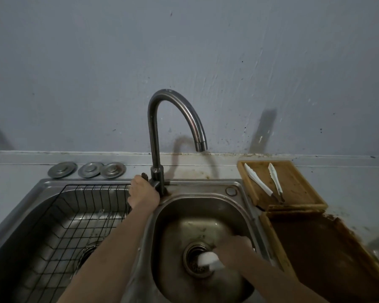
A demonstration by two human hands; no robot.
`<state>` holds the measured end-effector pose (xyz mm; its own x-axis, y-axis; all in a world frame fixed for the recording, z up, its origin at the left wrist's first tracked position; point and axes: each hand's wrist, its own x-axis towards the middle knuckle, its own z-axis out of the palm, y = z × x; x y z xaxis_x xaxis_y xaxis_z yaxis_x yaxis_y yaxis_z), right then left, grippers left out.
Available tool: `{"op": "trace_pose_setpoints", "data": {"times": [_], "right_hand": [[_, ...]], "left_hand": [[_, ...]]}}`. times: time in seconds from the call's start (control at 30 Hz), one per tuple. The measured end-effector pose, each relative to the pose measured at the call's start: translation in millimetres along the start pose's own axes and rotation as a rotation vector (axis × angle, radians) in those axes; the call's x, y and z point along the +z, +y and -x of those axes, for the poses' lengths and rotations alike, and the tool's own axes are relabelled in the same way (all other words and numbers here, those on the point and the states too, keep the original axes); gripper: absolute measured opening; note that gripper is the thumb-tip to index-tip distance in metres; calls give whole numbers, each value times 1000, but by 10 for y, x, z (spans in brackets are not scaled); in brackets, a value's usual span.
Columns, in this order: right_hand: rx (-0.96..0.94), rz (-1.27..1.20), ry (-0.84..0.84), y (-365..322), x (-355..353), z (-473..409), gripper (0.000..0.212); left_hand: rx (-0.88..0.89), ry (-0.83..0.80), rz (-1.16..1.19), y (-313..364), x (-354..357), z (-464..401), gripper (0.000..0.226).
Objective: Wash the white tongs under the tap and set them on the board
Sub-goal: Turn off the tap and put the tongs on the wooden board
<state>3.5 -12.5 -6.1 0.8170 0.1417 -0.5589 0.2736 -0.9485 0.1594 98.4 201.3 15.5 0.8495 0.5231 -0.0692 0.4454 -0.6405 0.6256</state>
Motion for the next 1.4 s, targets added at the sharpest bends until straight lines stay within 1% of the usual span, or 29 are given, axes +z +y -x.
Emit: {"op": "trace_pose_setpoints", "data": {"times": [0.07, 0.1, 0.17, 0.2, 0.23, 0.27, 0.33, 0.37, 0.4, 0.43, 0.47, 0.5, 0.53, 0.57, 0.6, 0.63, 0.67, 0.7, 0.73, 0.8, 0.9, 0.93, 0.97, 1.03, 1.1, 1.13, 1.17, 1.27, 1.4], "right_hand": [[-40, -43, 101, 43, 14, 19, 30], [-63, -40, 119, 83, 16, 24, 32], [-70, -81, 3, 190, -7, 112, 39], [-79, -136, -42, 243, -36, 170, 39], [-80, -248, -69, 317, -83, 223, 34], [-84, -385, -67, 397, -92, 253, 33], [-104, -527, -37, 525, -146, 308, 40], [-101, -525, -56, 597, -128, 295, 42], [-67, -511, -103, 637, -112, 301, 46], [-71, -405, -126, 664, -99, 296, 51], [-79, -323, -141, 655, -68, 278, 54], [-103, -255, -123, 671, -32, 228, 53], [-91, -264, -82, 647, 2, 186, 48], [-72, -252, -42, 647, 32, 136, 39], [-66, -241, -60, 625, 31, 118, 31], [-76, -213, -92, 605, 33, 101, 26], [-63, -200, -99, 606, 46, 67, 26], [-26, -254, -60, 650, 46, 18, 28], [32, -324, 8, 721, 7, 1, 34], [185, -421, 175, 938, -135, -35, 43], [415, -625, 390, 1400, -286, -70, 46], [482, -676, 467, 1547, -325, -88, 50], [537, -660, 515, 1688, -363, -115, 54], [627, -606, 567, 1930, -404, -231, 68], [688, -603, 580, 2102, -390, -390, 80], [704, -609, 577, 2159, -357, -472, 82], [708, -619, 577, 2198, -330, -549, 82], [706, -664, 589, 2256, -216, -731, 77], [668, -727, 602, 2306, -127, -883, 71]], "left_hand": [[4, 24, 16, -19, 23, -15, 48], [-3, 38, 35, -22, 38, -26, 47], [-51, 55, 128, -10, 91, -1, 48], [-88, 66, 200, 4, 122, 21, 52], [-131, 75, 276, 30, 160, 51, 60], [-170, 83, 347, 76, 212, 103, 70], [-245, 129, 479, 208, 287, 254, 81], [-297, 144, 531, 308, 334, 337, 80], [-356, 125, 552, 421, 369, 431, 76], [-393, 70, 530, 547, 420, 525, 71], [-377, -1, 478, 679, 476, 603, 68], [-307, -67, 418, 822, 555, 651, 68], [-205, -112, 367, 931, 615, 683, 66], [-73, -155, 321, 1057, 712, 690, 58], [79, -213, 278, 1163, 798, 697, 44], [222, -287, 234, 1248, 882, 693, 26], [338, -357, 209, 1329, 945, 688, 14], [415, -415, 195, 1418, 1011, 666, 16], [455, -442, 190, 1493, 1038, 638, 19], [494, -403, 213, 1613, 1072, 566, 21], [507, -394, 277, 1724, 1162, 543, 23], [511, -386, 295, 1726, 1200, 561, 23], [518, -380, 300, 1721, 1250, 588, 23], [566, -411, 277, 1704, 1357, 642, 23], [617, -516, 199, 1678, 1461, 704, 27], [637, -573, 153, 1656, 1518, 743, 31], [667, -607, 103, 1638, 1587, 769, 35], [770, -604, -42, 1571, 1756, 804, 42], [794, -577, -214, 1585, 1750, 800, 44]]}}
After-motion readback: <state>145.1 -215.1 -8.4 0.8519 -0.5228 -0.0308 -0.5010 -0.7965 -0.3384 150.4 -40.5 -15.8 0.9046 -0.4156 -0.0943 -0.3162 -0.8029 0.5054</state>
